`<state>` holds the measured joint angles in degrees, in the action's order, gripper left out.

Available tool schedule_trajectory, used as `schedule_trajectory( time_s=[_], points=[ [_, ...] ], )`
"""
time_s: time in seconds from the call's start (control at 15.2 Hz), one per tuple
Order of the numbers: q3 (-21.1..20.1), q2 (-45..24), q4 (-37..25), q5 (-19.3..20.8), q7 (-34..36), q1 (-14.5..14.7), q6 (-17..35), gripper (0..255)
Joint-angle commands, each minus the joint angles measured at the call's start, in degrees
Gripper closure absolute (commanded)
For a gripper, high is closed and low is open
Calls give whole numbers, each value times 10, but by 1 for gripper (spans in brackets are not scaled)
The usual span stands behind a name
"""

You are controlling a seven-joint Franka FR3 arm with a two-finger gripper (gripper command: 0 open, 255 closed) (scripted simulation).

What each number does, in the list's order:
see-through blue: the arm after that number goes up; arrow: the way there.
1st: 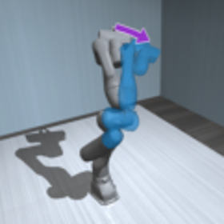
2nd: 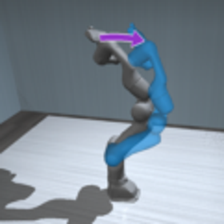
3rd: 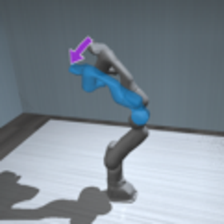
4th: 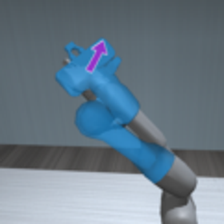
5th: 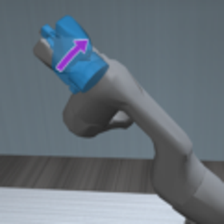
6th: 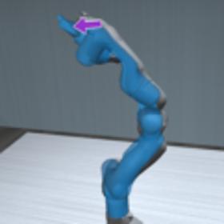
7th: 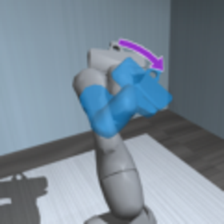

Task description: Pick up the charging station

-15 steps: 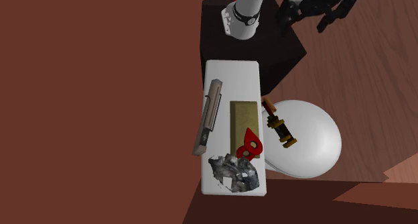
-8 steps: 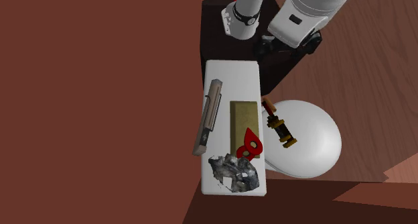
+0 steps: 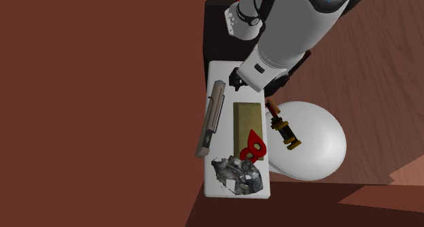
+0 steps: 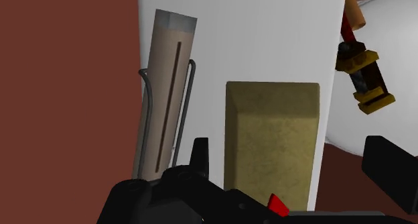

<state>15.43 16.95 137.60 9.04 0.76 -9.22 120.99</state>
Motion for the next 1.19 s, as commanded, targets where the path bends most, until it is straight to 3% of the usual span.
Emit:
schedule_trajectory(
  time_s=[0.0,0.79,1.12],
  points=[
    [9,-39,-11,6,-4,-5,26,0],
    [58,-279,-135,1,-52,-52,131,0],
    [54,-306,-126,-6,-52,-57,166,0]
  ],
)
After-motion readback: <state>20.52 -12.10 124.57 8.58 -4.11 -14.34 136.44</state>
